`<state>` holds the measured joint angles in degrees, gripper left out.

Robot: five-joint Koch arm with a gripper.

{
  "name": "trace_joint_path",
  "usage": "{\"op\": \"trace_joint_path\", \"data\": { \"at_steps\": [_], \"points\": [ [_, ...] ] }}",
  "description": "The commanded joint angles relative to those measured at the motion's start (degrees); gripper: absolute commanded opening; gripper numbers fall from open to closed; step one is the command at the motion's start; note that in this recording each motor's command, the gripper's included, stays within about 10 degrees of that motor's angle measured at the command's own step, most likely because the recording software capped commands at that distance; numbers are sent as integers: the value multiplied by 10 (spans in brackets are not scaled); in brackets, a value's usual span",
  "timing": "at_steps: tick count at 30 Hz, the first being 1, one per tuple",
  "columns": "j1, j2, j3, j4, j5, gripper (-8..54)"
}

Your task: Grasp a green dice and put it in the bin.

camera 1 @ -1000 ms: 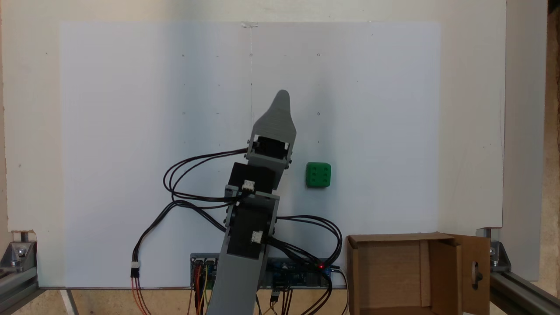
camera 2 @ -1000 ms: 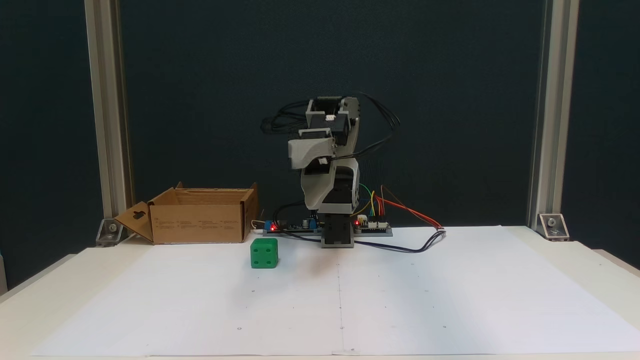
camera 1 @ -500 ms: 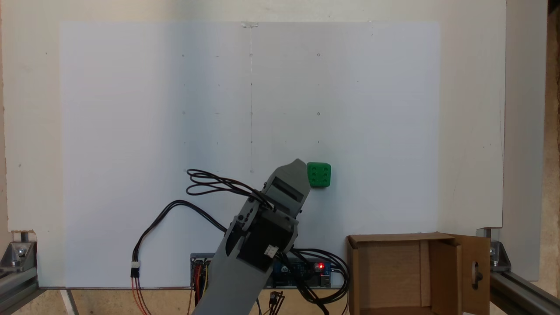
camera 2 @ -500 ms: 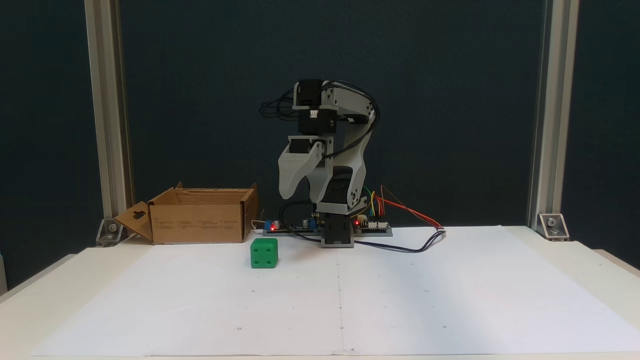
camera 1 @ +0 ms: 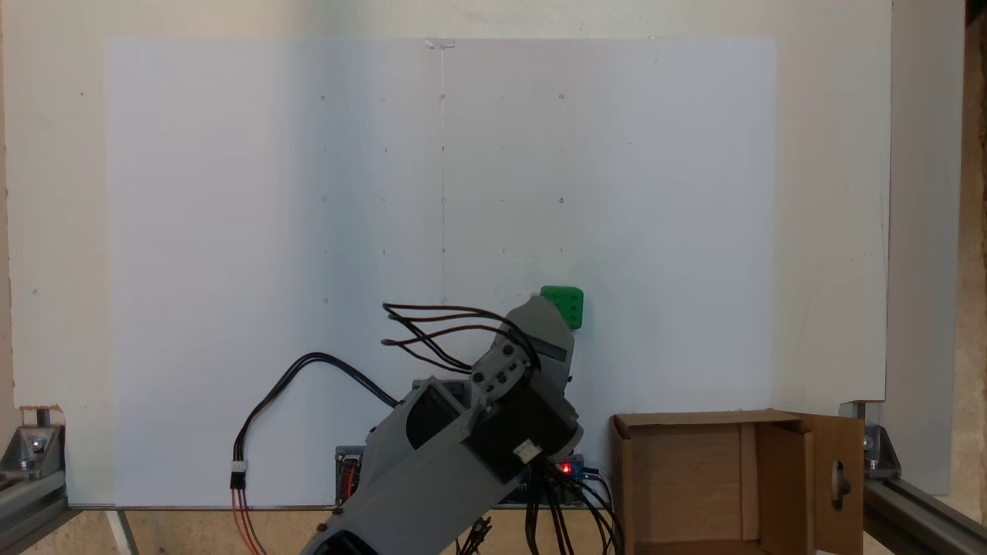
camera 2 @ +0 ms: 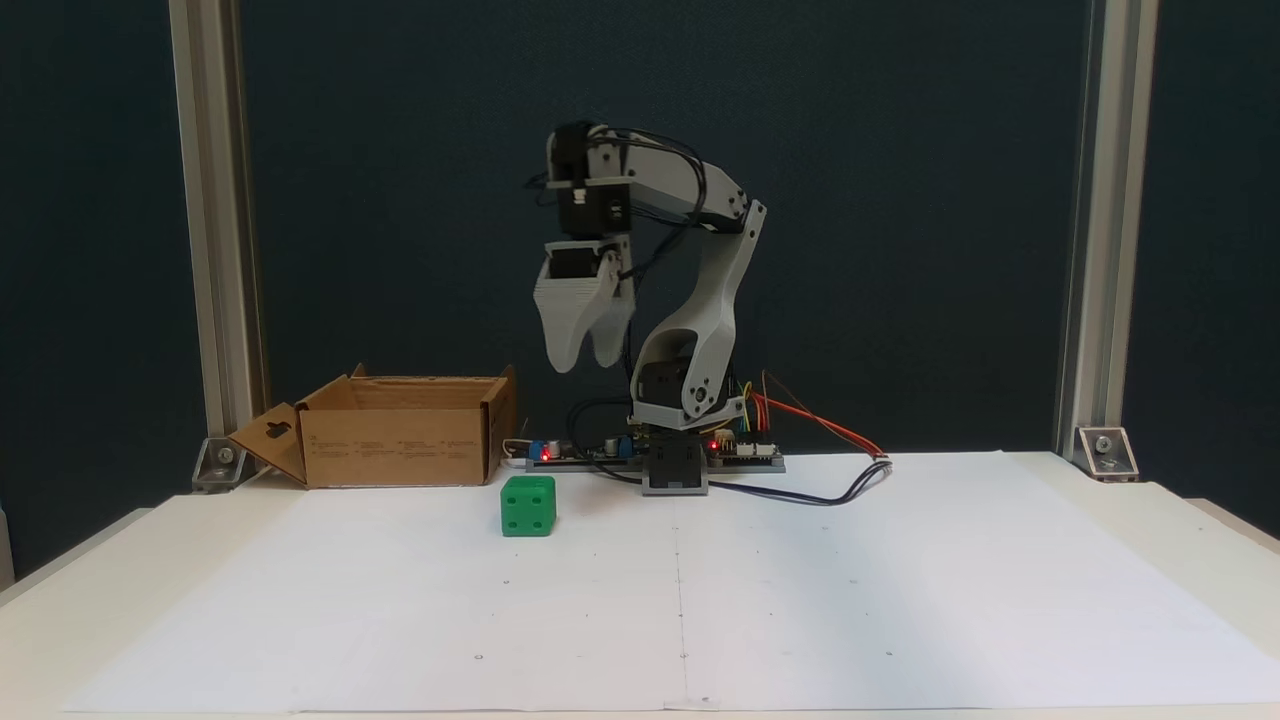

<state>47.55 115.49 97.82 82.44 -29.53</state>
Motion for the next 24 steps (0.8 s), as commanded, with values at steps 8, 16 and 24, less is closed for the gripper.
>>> {"op": "trace_joint_path", "data": {
  "at_steps": [8, 16, 24],
  "points": [
    [55, -30, -77, 0, -111, 471],
    [69, -52, -62, -87, -113, 475],
    [69, -76, -33, -123, -189, 477]
  ]
}}
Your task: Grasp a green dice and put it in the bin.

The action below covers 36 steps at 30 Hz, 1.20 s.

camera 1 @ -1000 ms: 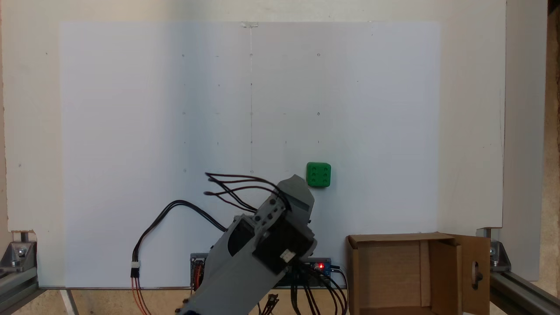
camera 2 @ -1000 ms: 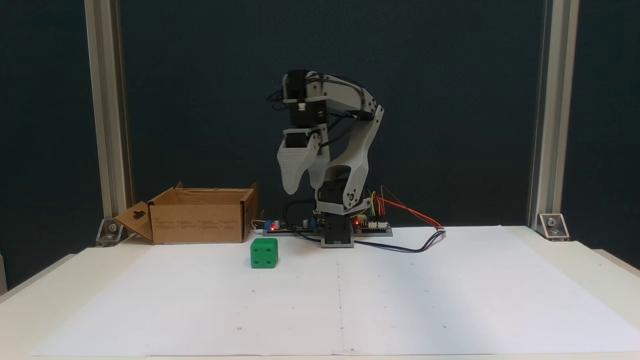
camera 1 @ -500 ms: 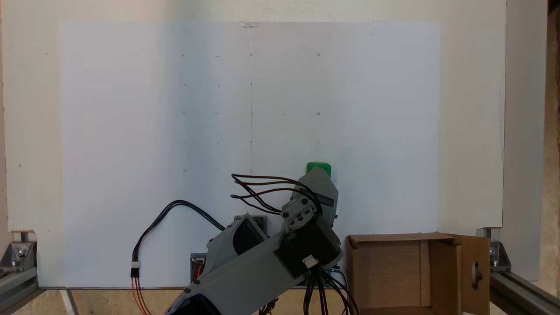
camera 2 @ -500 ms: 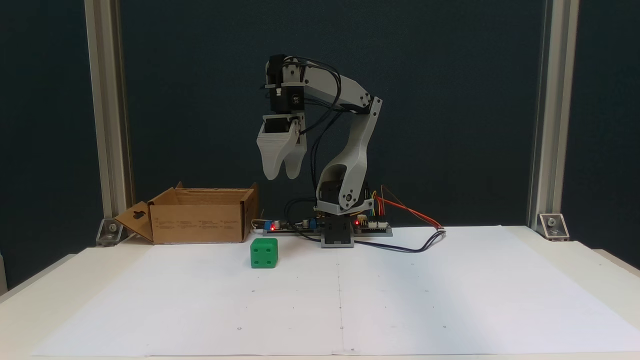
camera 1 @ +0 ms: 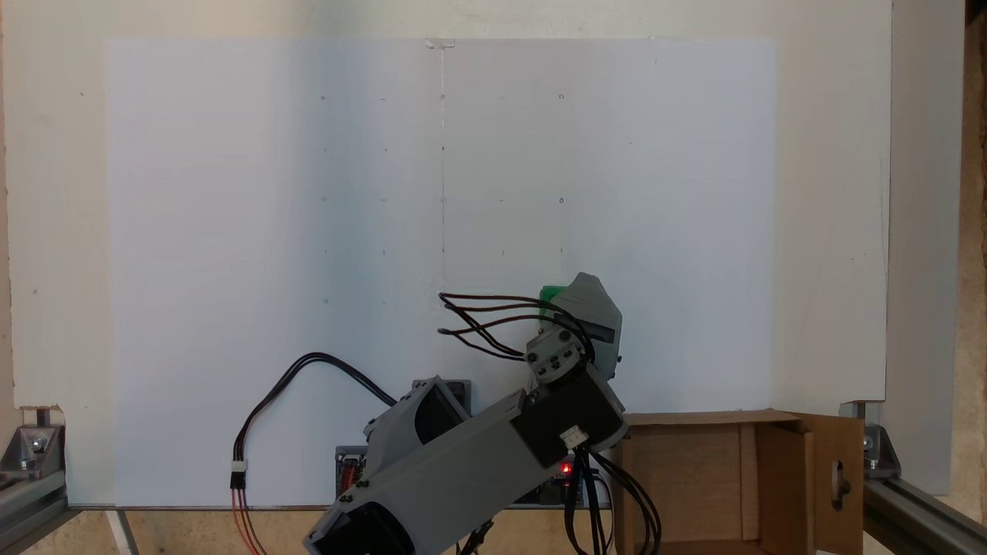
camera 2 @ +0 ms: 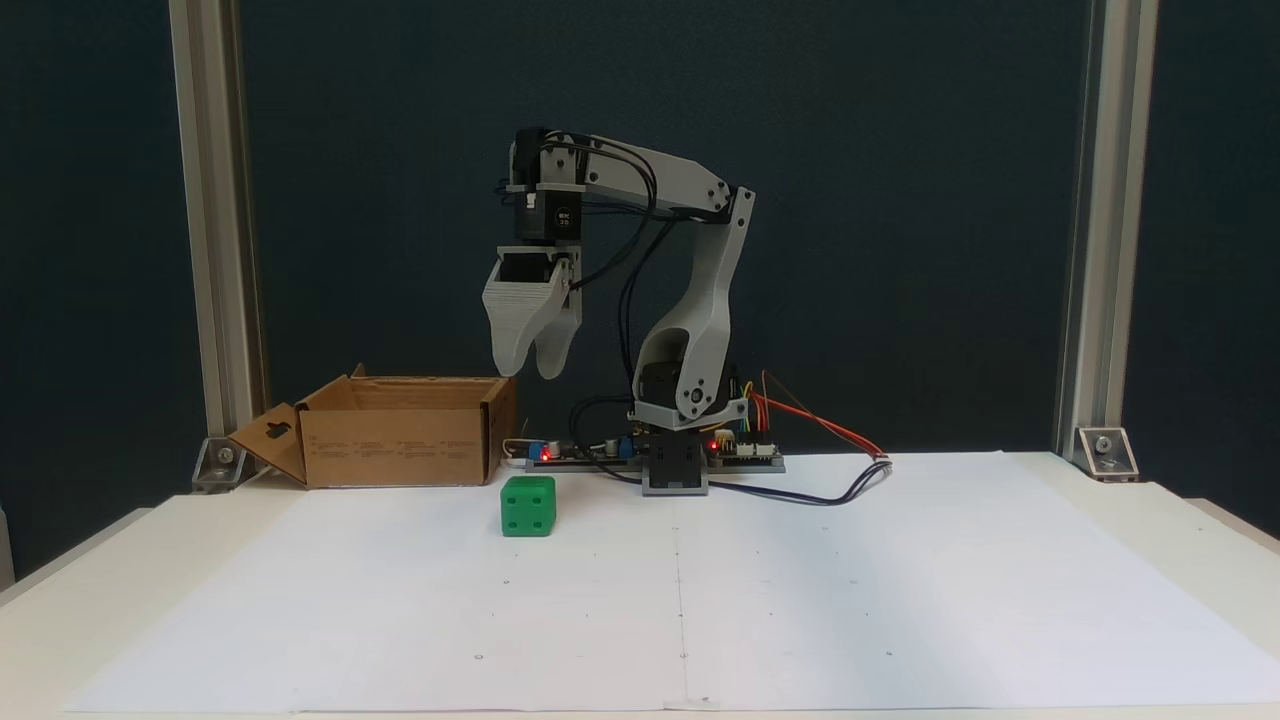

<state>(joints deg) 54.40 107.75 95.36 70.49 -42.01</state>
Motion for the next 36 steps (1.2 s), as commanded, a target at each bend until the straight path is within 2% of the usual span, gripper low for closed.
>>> {"op": "trace_joint_path", "data": {
  "at_steps": [1, 12, 31, 36],
  "points": [
    [0, 0, -1, -4, -76, 477],
    [2, 4, 127, -96, -92, 475],
    [17, -19, 152, -149, -95, 465],
    [18, -19, 152, -161, -127, 466]
  ]
}}
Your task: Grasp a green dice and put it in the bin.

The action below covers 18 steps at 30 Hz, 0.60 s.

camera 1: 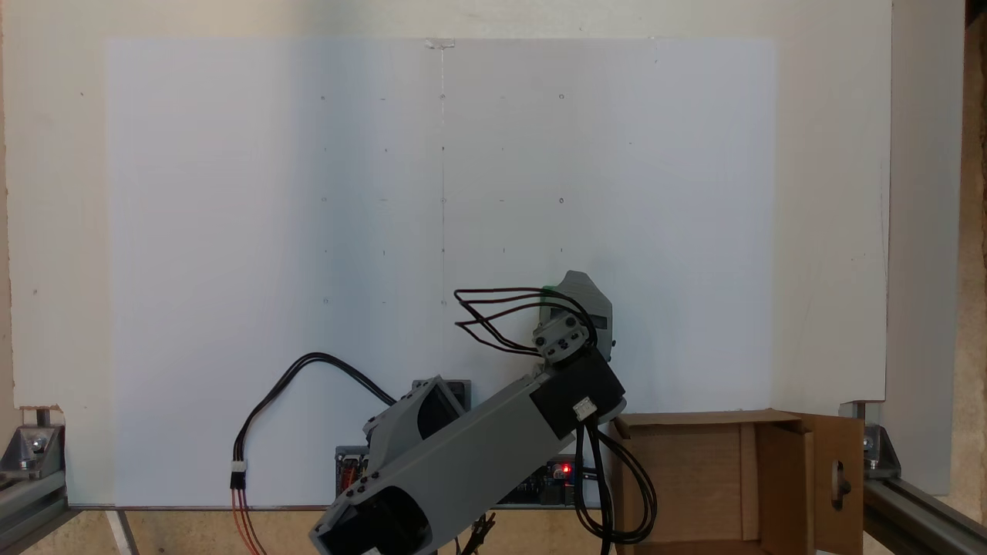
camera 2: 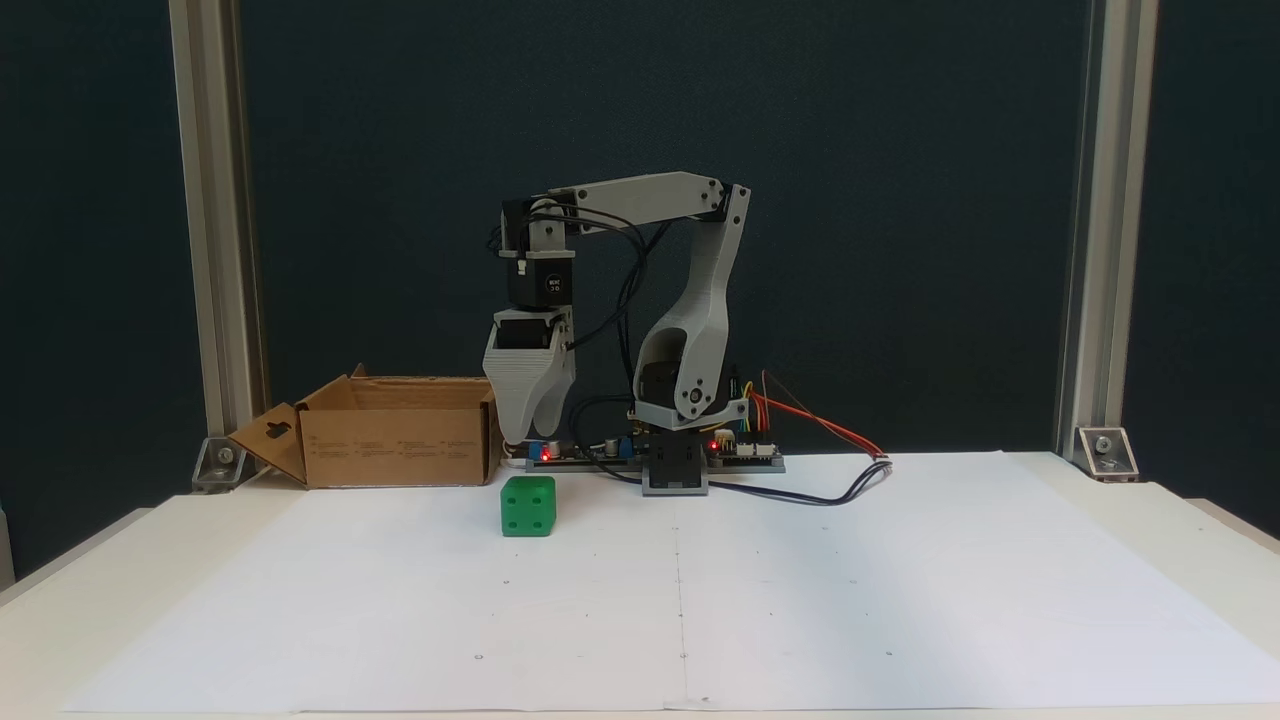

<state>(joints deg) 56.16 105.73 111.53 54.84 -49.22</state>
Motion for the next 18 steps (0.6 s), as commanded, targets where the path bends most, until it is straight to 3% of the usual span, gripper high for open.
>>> {"op": "trace_joint_path", "data": {
  "at_steps": [1, 18],
  "points": [
    [0, 1, -9, -4, -54, 466],
    [7, 14, 69, -87, -57, 446]
  ]
}}
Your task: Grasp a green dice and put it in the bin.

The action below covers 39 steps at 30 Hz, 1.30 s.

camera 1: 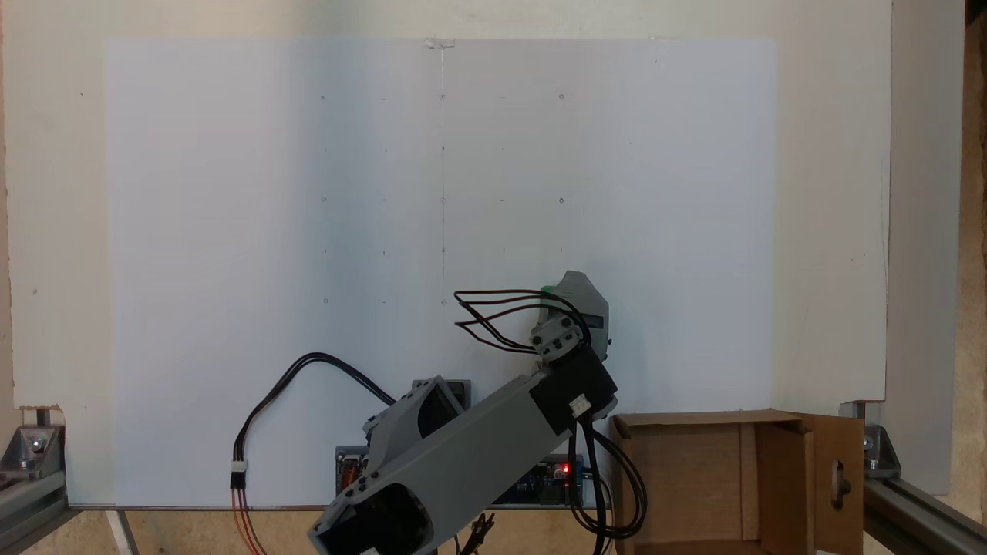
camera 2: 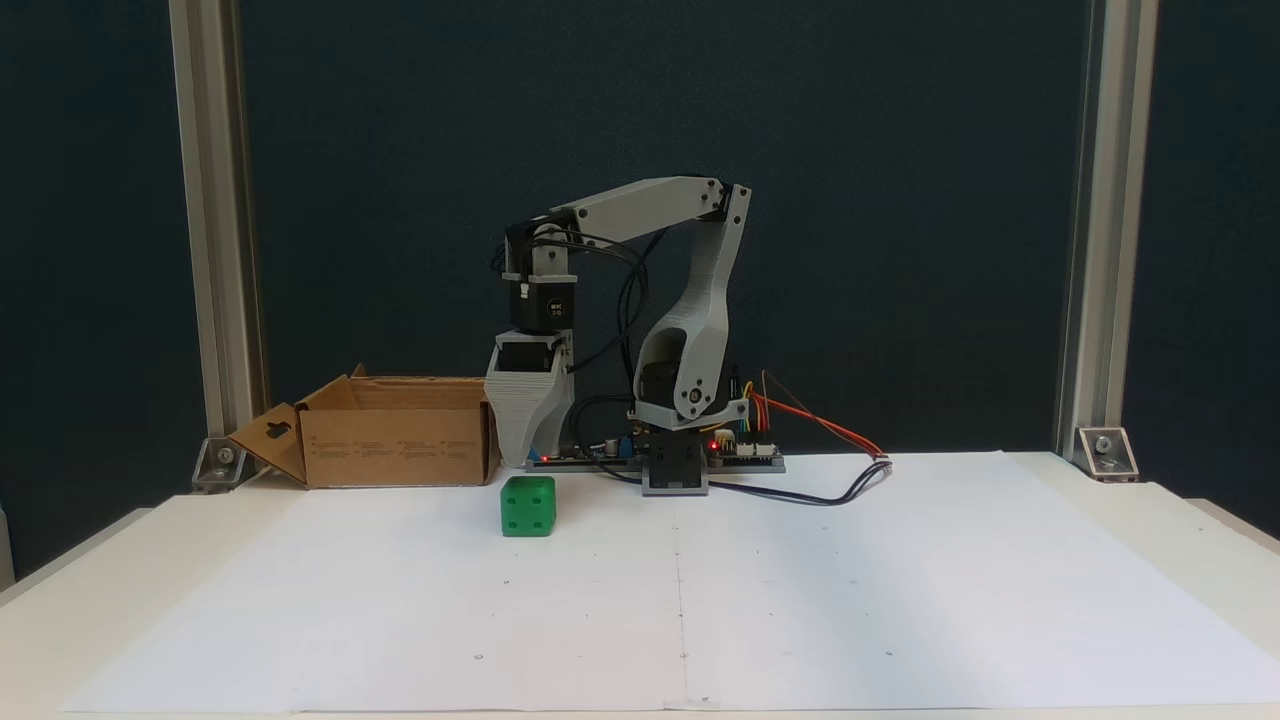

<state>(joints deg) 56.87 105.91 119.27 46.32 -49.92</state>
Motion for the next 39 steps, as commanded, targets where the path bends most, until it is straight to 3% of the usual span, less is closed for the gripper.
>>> {"op": "trace_joint_path", "data": {
  "at_steps": [1, 22, 39],
  "points": [
    [-1, 12, -7, -2, -55, 446],
    [-5, -22, -8, -15, -89, 446],
    [-25, -34, -14, -13, -28, 430]
  ]
}}
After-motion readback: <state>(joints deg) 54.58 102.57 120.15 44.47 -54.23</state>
